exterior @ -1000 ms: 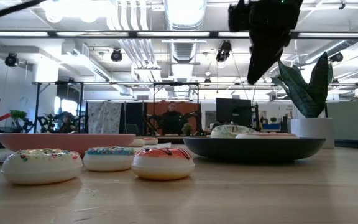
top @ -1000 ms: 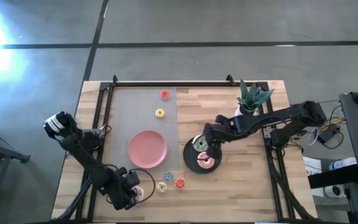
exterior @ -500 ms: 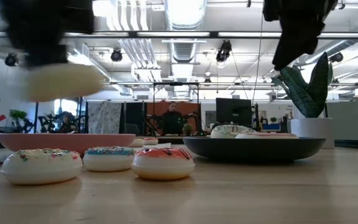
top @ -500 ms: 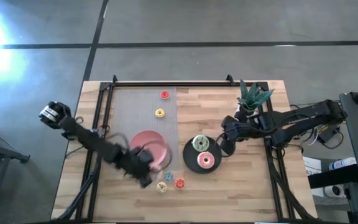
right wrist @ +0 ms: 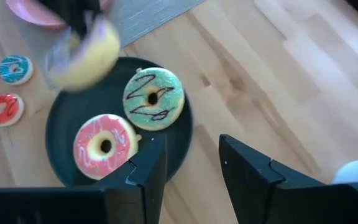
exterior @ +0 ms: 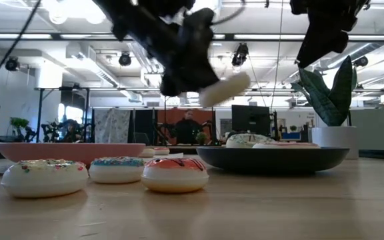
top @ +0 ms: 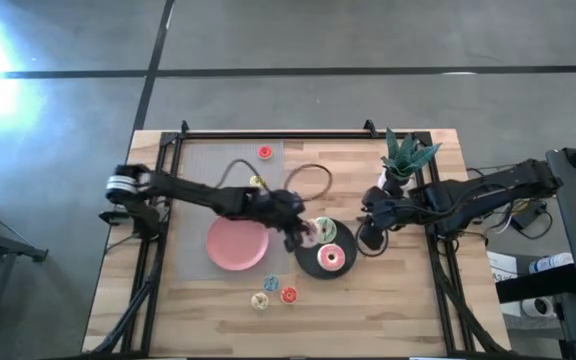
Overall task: Pick & Place donuts
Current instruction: Put the small violet donut on the pink plate
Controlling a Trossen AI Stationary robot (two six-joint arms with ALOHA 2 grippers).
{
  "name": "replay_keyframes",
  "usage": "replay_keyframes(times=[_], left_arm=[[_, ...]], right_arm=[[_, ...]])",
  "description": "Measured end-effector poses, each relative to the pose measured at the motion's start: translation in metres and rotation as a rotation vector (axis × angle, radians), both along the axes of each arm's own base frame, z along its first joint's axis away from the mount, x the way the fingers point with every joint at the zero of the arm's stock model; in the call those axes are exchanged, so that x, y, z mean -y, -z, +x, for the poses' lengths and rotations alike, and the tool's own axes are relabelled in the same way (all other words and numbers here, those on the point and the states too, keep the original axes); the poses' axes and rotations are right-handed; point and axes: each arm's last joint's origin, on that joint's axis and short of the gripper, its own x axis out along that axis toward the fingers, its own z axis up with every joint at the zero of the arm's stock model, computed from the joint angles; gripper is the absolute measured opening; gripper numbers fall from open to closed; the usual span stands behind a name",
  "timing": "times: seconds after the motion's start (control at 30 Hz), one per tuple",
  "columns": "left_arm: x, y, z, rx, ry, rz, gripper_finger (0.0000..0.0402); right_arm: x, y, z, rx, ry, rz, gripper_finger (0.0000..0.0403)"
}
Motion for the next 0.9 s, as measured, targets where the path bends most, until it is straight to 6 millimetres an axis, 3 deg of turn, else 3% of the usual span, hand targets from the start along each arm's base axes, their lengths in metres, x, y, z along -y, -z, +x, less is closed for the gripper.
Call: replay_keyframes(times=[0.17,0.3,0.5,0.73,0.9], left_arm=[[0.009,0.022,0.036,-0.042,0.028,0.003,0.0001],[0.011,0.031,0.049,-0.104,0.037,-0.018,0.0016],[0.013,0.039,0.044,-0.223,0.022,-0.038,0.0063],[0.015,0.027,0.040,-0.223,0.008,-0.050,0.0129],[0.015,0.014,0.039,-0.180,0.018,-0.011,0.0152]], right_arm=[[0.003,-0.007,-0.014,0.028,0.029,-0.006,0.0139],[0.005,-0.008,-0.022,0.029,0.035,-0.003,0.0139],[0.006,-0.005,-0.028,0.020,0.033,-0.007,0.0139],[0.006,-0.001,-0.025,-0.008,0.006,-0.032,0.0139],[0.005,0.002,-0.022,-0.026,0.001,-0.039,0.0139]])
